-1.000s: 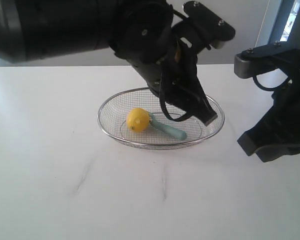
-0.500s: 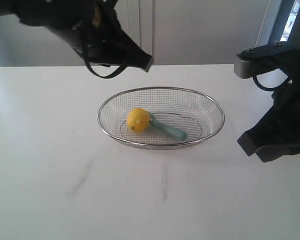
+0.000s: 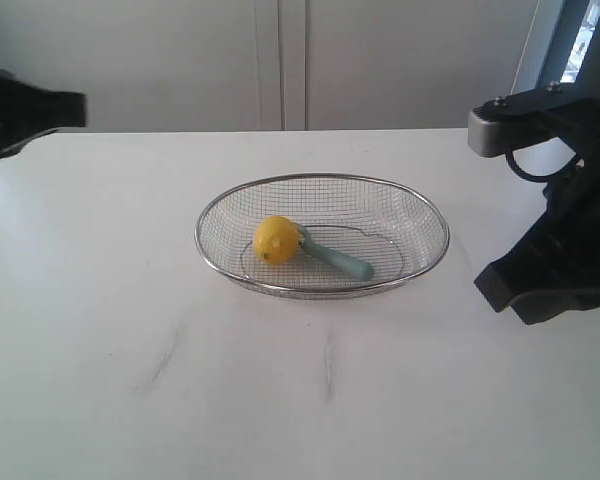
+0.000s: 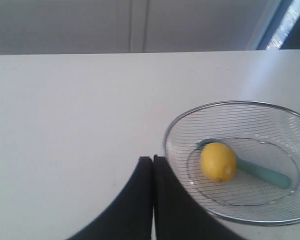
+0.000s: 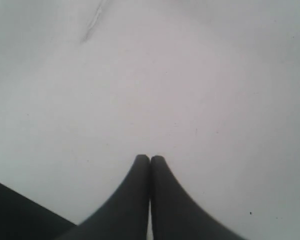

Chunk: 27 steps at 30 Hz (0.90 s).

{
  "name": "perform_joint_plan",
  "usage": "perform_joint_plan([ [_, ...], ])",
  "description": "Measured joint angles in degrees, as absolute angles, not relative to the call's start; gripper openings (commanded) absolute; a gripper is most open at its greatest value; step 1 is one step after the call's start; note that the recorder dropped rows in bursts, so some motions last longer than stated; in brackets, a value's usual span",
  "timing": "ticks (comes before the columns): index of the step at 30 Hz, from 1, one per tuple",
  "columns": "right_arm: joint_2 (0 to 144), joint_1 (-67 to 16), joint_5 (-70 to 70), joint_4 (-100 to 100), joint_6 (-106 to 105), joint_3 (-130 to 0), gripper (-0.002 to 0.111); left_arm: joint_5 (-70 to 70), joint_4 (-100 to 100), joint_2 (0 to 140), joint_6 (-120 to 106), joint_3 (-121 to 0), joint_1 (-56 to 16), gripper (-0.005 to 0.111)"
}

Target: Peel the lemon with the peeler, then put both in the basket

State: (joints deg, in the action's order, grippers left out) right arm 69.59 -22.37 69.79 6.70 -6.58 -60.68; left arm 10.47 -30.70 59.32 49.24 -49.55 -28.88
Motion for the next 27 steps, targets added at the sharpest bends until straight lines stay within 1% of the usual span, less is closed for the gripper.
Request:
perform_joint_plan([
  [1, 69.6, -22.4, 69.8, 6.7, -6.6, -60.7, 0.0, 10.3, -30.7, 56.9, 49.5, -47.7, -27.5, 0.0],
  [2, 69.6, -22.4, 69.8, 6.7, -6.6, -60.7, 0.0, 10.2, -30.7, 51.9, 49.9, -42.8, -24.2, 0.0],
  [4, 69.6, -22.4, 69.8, 6.7, -6.6, -60.7, 0.0, 10.1, -31.1, 46.6, 50.0, -36.9, -20.4, 0.0],
  [8, 69.6, -22.4, 69.8, 6.7, -6.6, -60.7, 0.0, 10.1, -31.5, 38.2, 50.3, -25.9, -15.1, 0.0],
  [15, 69.6, -22.4, 69.8, 6.7, -6.6, -60.7, 0.0, 8.6, -31.5, 28.7, 50.5, -12.2, -10.7, 0.0],
  [19, 69.6, -22.4, 69.8, 6.7, -6.6, -60.7, 0.0, 8.6, -32.0, 23.9, 50.5, -7.9, -7.7, 0.0],
  [25, 69.6, -22.4, 69.8, 6.7, -6.6, -60.7, 0.0, 8.8, -35.8, 13.9, 50.5, -1.7, -6.5, 0.0],
  [27, 69.6, -22.4, 69.8, 6.7, -6.6, -60.7, 0.0, 9.0, -35.8, 11.2, 50.5, -0.3, -5.1, 0.0],
])
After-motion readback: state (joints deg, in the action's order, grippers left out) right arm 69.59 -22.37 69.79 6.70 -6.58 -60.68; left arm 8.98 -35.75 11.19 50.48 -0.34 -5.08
